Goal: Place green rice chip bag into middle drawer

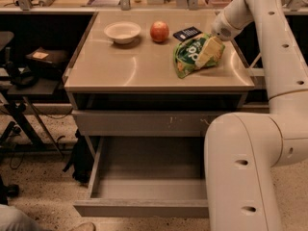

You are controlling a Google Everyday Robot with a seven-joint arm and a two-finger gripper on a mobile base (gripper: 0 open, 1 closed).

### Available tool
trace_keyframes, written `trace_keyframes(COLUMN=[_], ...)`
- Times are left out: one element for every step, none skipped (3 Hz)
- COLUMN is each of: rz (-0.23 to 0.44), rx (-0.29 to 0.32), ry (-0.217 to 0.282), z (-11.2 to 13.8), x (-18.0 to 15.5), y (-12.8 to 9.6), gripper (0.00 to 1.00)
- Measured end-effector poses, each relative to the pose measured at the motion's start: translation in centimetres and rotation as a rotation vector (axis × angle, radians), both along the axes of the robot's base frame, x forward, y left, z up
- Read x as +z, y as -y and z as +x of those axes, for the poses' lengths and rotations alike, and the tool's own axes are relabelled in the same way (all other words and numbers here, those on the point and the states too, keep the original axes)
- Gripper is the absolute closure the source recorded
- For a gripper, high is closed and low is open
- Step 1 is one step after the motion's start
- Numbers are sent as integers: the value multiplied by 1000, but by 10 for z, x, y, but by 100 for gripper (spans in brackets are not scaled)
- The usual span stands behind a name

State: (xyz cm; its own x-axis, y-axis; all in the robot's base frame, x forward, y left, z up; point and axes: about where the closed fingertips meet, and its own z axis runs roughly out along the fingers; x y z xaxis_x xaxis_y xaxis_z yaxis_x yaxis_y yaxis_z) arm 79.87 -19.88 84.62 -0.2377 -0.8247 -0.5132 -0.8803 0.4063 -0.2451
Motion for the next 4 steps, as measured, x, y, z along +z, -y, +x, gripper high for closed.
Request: trace_keyframes(rz=[59, 61, 61, 61], rx=[27, 27, 27, 27], ry=[-52, -47, -47, -47], z=[-1, 2, 2, 2], x=[-26, -27, -27, -27], y=[-15, -18, -18, -18], gripper=[0, 0, 19, 42])
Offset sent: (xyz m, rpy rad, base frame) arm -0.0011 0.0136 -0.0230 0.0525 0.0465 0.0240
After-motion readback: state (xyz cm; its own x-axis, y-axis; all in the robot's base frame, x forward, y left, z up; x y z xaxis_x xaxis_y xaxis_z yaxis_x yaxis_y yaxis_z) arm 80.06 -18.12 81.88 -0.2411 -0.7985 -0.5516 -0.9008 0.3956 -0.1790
